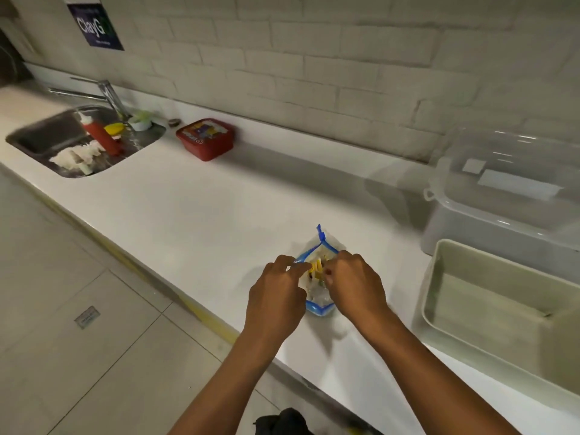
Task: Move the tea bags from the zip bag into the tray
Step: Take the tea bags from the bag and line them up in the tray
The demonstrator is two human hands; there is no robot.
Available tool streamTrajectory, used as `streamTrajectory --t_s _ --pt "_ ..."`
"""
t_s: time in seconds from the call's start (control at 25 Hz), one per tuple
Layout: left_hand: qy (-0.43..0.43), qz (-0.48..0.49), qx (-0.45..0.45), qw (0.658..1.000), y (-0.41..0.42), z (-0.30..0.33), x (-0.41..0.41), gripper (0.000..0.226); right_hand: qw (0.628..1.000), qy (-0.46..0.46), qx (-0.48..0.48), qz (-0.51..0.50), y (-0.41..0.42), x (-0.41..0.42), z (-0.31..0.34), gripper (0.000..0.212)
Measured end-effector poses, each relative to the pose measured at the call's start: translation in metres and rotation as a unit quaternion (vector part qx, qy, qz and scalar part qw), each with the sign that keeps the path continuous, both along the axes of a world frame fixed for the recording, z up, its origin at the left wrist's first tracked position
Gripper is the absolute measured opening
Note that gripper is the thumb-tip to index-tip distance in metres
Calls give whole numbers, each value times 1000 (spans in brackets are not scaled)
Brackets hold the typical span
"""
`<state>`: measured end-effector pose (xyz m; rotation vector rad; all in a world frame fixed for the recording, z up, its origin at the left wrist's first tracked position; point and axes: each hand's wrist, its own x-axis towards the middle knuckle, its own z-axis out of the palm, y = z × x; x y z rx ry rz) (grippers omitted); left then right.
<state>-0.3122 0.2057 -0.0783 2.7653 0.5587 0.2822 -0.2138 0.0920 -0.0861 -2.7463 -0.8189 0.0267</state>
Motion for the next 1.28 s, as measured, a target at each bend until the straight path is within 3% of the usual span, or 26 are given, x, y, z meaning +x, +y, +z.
streamTrajectory --t_s 0.2,0.4,0.52,0.64,0.8,0.96,1.12,1.28 --pt "-20 -9 -9 1000 -2 9 4 40 991 82 83 57 -19 7 26 15" --pt "-64 -94 -23 993 7 16 14 24 986 93 84 106 -29 5 49 15" --pt "-101 -82 -77 988 14 23 18 19 981 99 149 78 -33 8 61 12" --pt "-78 -84 -103 988 20 27 19 18 974 116 194 -12 -43 15 61 21" --pt "-57 -112 -83 989 25 30 19 12 979 179 100 10 -36 6 45 25" --pt "-40 -136 -39 989 29 31 22 14 994 87 -67 -17 -5 -1 20 17" --pt "-16 -162 -41 986 35 30 27 14 992 39 -107 -50 8 -5 12 10" --pt "-16 -188 -38 981 48 29 31 16 993 44 -82 -72 9 -5 12 12"
